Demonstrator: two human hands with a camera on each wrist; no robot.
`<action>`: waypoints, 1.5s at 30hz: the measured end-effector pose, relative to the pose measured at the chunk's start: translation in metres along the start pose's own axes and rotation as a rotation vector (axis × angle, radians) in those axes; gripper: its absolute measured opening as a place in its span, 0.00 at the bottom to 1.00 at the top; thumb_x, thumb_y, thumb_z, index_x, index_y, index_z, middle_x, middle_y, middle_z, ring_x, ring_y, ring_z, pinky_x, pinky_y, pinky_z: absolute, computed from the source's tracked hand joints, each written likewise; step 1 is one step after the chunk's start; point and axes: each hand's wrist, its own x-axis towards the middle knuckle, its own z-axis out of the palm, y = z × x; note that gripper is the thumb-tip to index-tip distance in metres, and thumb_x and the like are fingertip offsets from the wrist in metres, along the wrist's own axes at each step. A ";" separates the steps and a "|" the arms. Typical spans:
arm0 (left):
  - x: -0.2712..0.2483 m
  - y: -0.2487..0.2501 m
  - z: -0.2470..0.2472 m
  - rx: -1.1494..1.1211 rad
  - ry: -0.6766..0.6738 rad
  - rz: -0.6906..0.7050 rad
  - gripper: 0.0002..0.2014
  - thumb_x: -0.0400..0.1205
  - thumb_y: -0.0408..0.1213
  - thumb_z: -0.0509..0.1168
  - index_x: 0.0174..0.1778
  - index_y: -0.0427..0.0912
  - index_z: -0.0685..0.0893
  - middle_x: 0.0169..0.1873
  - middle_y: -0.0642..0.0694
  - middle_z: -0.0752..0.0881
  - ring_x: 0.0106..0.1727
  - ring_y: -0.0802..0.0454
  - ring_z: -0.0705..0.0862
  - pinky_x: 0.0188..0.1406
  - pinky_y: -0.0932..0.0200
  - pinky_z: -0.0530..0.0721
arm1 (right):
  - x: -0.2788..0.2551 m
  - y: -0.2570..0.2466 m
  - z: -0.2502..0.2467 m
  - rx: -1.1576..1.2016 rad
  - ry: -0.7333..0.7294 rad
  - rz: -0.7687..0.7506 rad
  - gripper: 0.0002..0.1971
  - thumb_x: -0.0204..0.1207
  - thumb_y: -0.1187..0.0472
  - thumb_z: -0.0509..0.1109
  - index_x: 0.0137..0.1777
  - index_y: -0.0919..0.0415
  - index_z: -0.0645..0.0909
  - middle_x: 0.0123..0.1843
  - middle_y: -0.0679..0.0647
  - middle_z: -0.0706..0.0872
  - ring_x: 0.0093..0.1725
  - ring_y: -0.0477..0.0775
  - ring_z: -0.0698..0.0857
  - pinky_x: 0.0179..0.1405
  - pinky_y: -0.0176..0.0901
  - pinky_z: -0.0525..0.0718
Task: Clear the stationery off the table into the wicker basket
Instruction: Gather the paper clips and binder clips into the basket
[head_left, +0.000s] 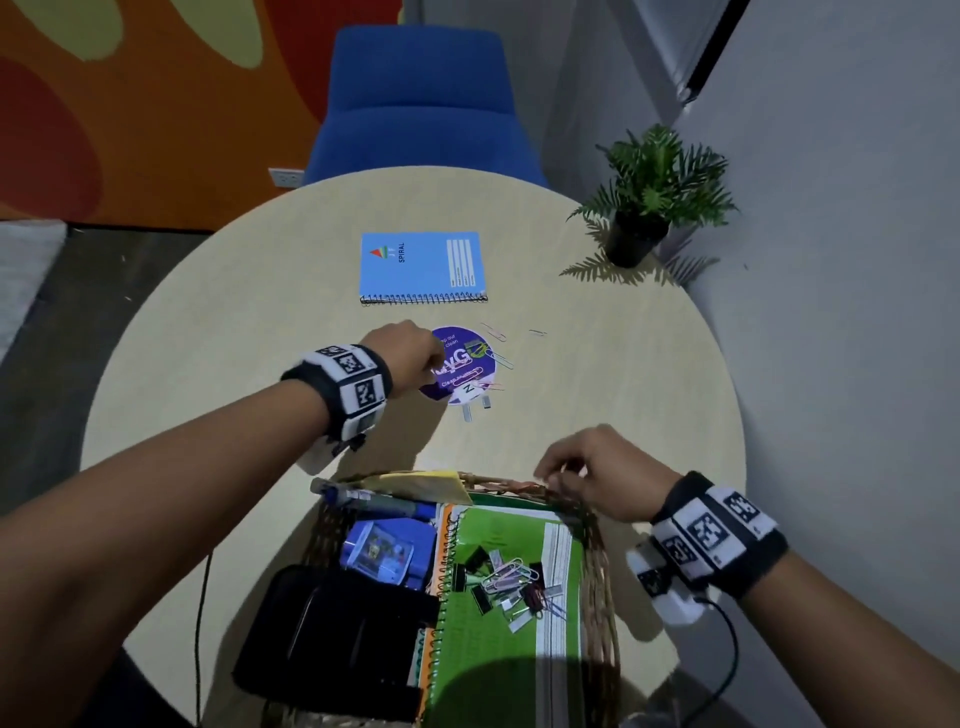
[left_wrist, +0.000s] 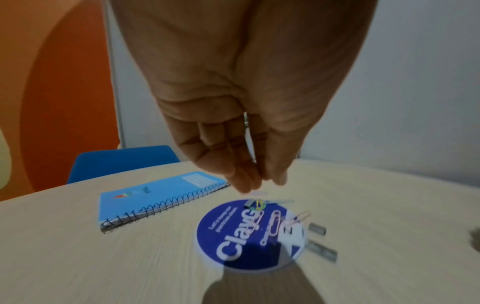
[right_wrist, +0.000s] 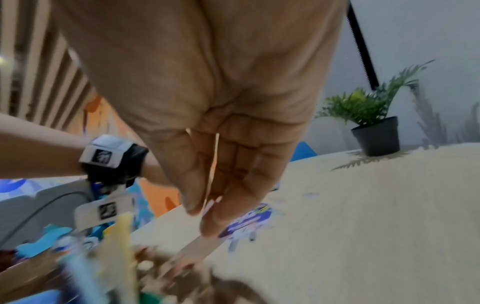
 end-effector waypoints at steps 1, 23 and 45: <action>0.009 0.002 0.004 0.002 -0.004 -0.003 0.09 0.79 0.39 0.66 0.54 0.46 0.86 0.54 0.43 0.88 0.55 0.41 0.85 0.50 0.51 0.83 | 0.012 0.005 -0.008 0.012 0.072 0.014 0.07 0.75 0.67 0.70 0.50 0.60 0.89 0.42 0.51 0.89 0.37 0.42 0.84 0.46 0.36 0.80; 0.080 -0.001 0.051 -0.178 -0.026 -0.282 0.06 0.79 0.38 0.67 0.46 0.39 0.86 0.47 0.37 0.89 0.46 0.36 0.87 0.44 0.51 0.84 | 0.193 0.076 -0.023 -0.298 0.345 0.257 0.07 0.76 0.68 0.67 0.49 0.68 0.85 0.54 0.63 0.85 0.53 0.65 0.84 0.49 0.48 0.82; -0.063 0.019 -0.006 -0.514 -0.039 0.193 0.03 0.77 0.33 0.71 0.42 0.43 0.89 0.27 0.60 0.84 0.30 0.65 0.82 0.39 0.70 0.78 | -0.002 0.013 -0.001 0.254 -0.180 -0.030 0.07 0.74 0.67 0.72 0.45 0.55 0.89 0.38 0.47 0.89 0.39 0.39 0.83 0.45 0.32 0.81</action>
